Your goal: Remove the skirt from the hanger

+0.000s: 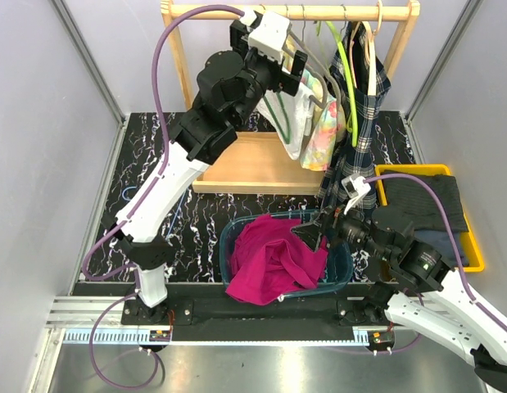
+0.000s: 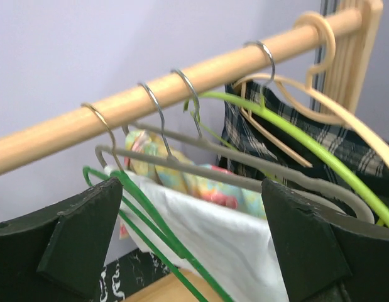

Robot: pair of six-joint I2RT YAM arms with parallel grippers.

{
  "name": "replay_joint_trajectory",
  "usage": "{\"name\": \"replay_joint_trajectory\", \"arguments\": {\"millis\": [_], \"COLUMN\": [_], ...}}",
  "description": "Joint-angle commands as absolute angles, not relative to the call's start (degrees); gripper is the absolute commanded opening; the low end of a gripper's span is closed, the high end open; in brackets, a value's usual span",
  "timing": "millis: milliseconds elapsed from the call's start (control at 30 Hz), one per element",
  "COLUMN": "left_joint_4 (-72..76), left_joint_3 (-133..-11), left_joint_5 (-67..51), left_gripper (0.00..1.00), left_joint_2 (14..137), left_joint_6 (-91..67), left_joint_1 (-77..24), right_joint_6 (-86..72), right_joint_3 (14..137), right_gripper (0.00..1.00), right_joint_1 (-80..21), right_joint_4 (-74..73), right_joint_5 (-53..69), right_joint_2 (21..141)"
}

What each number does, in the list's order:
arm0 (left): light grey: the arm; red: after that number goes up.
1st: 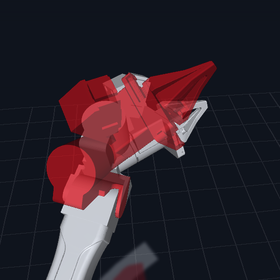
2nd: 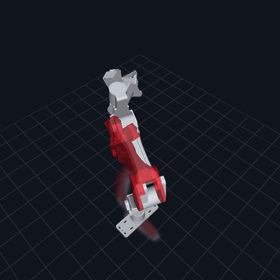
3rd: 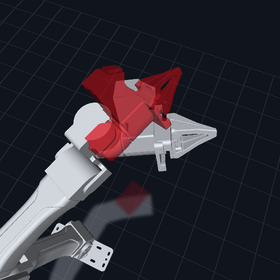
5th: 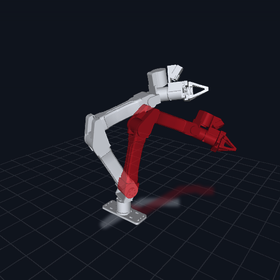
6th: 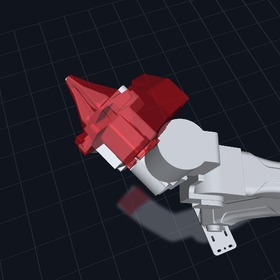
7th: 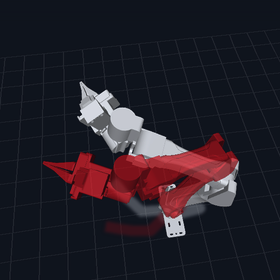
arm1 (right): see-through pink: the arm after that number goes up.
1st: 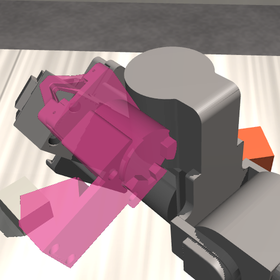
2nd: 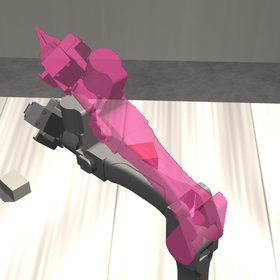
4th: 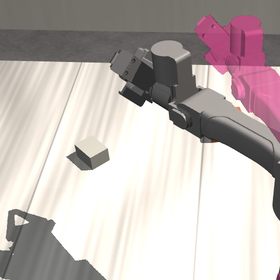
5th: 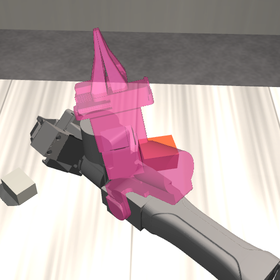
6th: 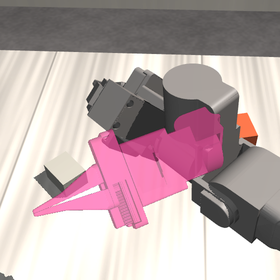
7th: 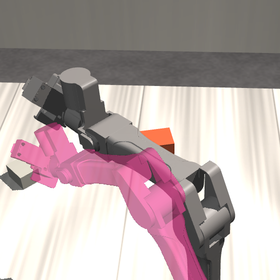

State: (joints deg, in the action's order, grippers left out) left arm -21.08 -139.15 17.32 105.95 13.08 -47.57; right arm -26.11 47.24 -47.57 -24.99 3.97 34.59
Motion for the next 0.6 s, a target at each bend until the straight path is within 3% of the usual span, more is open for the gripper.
{"name": "replay_joint_trajectory", "arguments": {"millis": [0, 267, 567], "left_joint_4": [-11.78, -9.15, -7.29], "left_joint_3": [-140.10, -145.37, -141.52], "left_joint_5": [21.00, 23.90, 27.95], "left_gripper": [0.99, 0.99, 0.99], "left_joint_2": [104.41, 112.67, 115.05], "left_joint_6": [14.32, 16.08, 16.35], "left_joint_1": [-50.01, -53.43, -53.00], "right_joint_6": [-27.51, -28.83, -29.62], "right_joint_3": [46.23, 44.30, 43.42], "right_gripper": [1.00, 1.00, 1.00], "right_joint_1": [-47.64, -47.64, -47.64], "right_joint_4": [-21.62, -19.07, -19.60], "right_joint_5": [4.92, 5.72, 5.19], "right_joint_2": [34.28, 33.58, 31.38]}}
